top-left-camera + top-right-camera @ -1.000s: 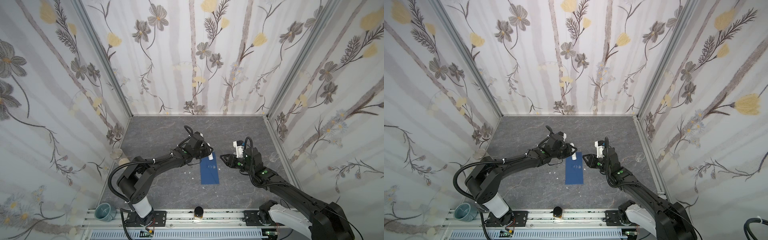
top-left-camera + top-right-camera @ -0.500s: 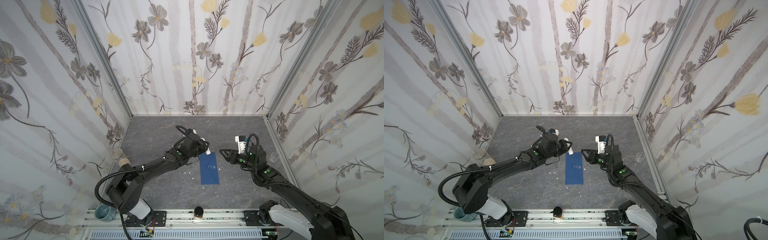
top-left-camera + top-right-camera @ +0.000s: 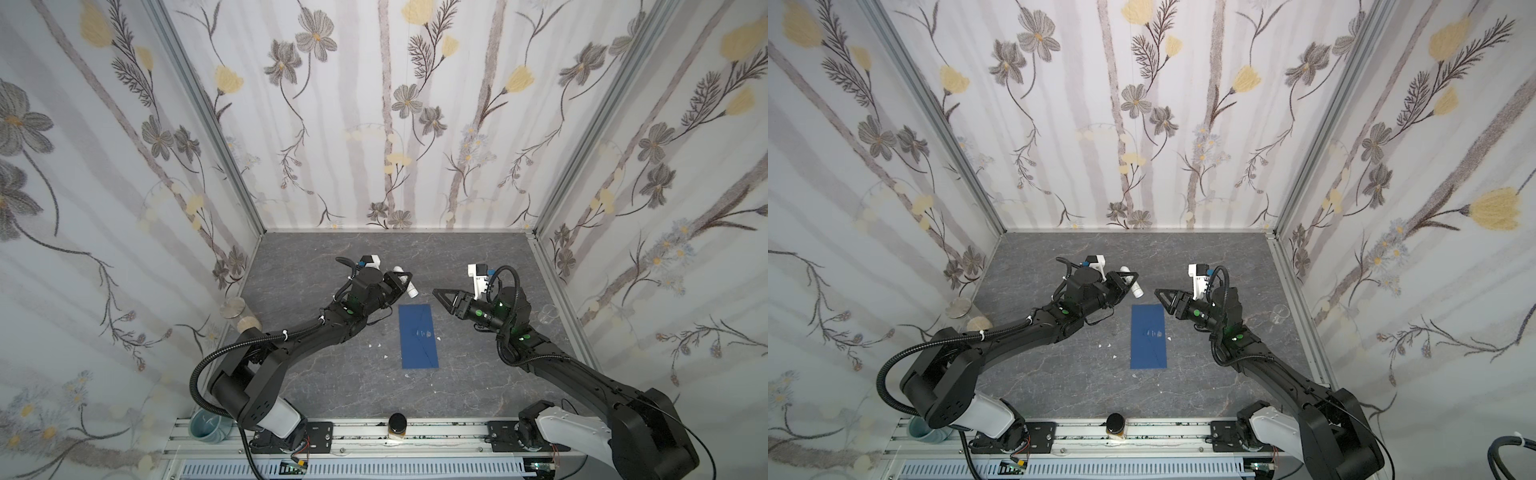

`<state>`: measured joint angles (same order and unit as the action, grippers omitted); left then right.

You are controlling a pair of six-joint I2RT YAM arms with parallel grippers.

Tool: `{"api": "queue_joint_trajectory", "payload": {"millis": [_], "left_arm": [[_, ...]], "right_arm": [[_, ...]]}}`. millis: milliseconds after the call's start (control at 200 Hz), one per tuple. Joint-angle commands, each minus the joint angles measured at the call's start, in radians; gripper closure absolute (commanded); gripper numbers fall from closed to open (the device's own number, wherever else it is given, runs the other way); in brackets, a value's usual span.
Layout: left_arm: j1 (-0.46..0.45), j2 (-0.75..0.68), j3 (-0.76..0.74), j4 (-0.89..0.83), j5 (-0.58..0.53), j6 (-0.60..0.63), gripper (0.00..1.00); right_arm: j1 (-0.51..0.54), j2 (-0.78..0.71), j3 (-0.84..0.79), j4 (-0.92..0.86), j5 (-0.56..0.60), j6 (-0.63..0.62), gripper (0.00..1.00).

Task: Place the letter into the envelope and seal it
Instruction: 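Lift both grippers off the envelope, left raising the white glue stick, then close the right gripper on the glue stick while left holds it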

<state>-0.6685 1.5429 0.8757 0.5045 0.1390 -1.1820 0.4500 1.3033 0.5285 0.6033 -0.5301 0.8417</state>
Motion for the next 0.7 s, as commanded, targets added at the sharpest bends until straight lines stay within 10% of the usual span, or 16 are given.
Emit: {"api": "queue_joint_trajectory", "payload": {"millis": [0,695], "left_arm": [[0.003,0.019,0.003,0.148,0.032,-0.069,1.0],[-0.01,0.041,0.013,0.262,-0.009,-0.14,1.0]], "right_arm": [[0.001,0.03,0.011,0.148,-0.043,0.06,0.43],[0.045,0.193,0.077,0.269,-0.013,0.109,0.44]]}}
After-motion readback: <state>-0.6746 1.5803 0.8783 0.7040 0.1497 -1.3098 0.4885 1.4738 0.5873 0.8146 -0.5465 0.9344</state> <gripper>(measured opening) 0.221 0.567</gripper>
